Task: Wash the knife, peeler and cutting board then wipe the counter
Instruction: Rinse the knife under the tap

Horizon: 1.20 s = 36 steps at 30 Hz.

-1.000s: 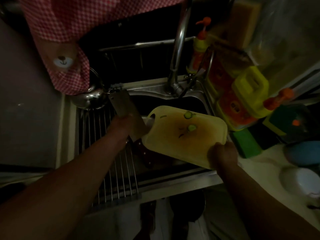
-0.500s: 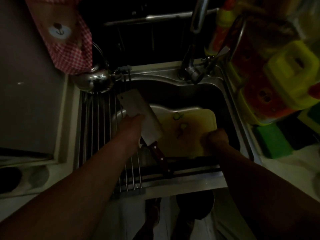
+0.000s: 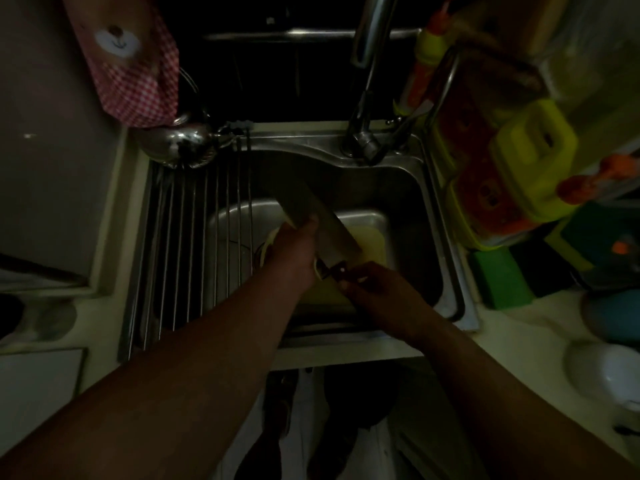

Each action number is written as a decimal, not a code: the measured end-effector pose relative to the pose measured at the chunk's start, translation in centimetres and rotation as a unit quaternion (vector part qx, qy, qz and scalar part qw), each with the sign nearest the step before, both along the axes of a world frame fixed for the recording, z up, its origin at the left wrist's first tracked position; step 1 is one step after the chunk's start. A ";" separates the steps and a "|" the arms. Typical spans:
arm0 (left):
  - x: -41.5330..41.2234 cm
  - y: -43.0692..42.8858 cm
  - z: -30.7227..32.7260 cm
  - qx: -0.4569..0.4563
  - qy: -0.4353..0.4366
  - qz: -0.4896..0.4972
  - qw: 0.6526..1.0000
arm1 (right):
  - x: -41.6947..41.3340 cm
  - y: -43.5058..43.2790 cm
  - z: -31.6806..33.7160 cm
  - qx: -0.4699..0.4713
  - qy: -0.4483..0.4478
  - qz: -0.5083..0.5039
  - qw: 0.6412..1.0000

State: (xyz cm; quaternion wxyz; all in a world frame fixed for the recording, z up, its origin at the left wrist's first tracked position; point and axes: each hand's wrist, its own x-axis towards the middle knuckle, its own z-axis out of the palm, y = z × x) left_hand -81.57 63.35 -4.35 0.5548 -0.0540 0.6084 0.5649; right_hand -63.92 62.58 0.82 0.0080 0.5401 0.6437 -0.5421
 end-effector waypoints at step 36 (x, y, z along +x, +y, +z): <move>0.4 -1.5 2.4 -0.035 -0.019 -0.220 0.975 | -2.1 20.7 5.2 0.442 -0.205 0.027 0.873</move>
